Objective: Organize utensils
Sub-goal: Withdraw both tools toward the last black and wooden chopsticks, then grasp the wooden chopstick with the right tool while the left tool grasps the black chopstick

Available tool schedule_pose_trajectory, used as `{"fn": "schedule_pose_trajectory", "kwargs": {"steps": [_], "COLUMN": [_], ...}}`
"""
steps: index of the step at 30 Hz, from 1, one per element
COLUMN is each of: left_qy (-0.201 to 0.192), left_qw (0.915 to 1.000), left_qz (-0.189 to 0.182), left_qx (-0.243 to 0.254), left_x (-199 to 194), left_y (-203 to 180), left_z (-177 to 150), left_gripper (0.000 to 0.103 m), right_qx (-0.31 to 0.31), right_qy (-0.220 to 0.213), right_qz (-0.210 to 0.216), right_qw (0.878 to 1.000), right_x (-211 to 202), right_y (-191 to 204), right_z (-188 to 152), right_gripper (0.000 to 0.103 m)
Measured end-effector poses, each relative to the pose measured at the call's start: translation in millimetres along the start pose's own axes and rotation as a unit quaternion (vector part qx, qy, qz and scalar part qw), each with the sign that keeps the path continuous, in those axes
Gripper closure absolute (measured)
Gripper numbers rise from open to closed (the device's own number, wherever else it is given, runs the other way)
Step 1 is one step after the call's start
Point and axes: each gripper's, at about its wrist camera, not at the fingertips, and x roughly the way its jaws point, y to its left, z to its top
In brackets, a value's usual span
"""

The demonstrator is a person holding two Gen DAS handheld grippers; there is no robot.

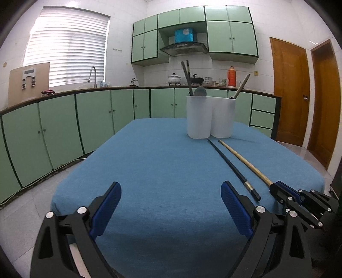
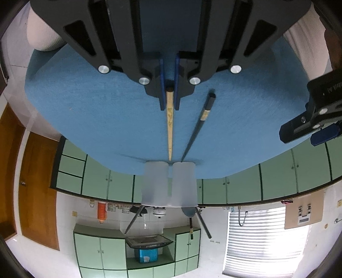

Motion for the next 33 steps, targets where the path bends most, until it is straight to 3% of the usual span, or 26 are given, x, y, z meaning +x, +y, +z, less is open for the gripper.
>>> {"fn": "schedule_pose_trajectory", "kwargs": {"steps": [5,10,17,25,29,33], "left_qy": [0.002,0.01,0.008,0.002,0.004,0.008], "left_qw": [0.9999,0.9992,0.9981,0.9988,0.9991,0.9995], "left_qz": [-0.016,-0.037,-0.06,-0.05,-0.042,-0.029], "left_qx": [0.004,0.007,0.009,0.001,0.003,0.0], "left_x": [4,13,22,37,42,48], "left_y": [-15,-33,-65,-86,-93,-95], "left_z": [1,2,-1,-7,-12,-12], "left_gripper": [0.011,0.021,0.023,0.038,0.039,0.052], "right_qx": [0.022,0.033,0.046,0.054,0.055,0.055], "right_qy": [-0.002,-0.004,-0.007,-0.013,-0.014,-0.017], "right_qz": [-0.019,-0.033,-0.043,-0.044,-0.043,-0.041], "right_qw": [1.0,0.999,0.998,0.998,0.997,0.997], "right_x": [-2,-4,-6,-7,-7,-9], "right_y": [-20,-39,-60,-74,-77,-78], "right_z": [2,3,3,-1,-3,-4], "right_gripper": [0.097,0.097,0.097,0.097,0.097,0.097]}}
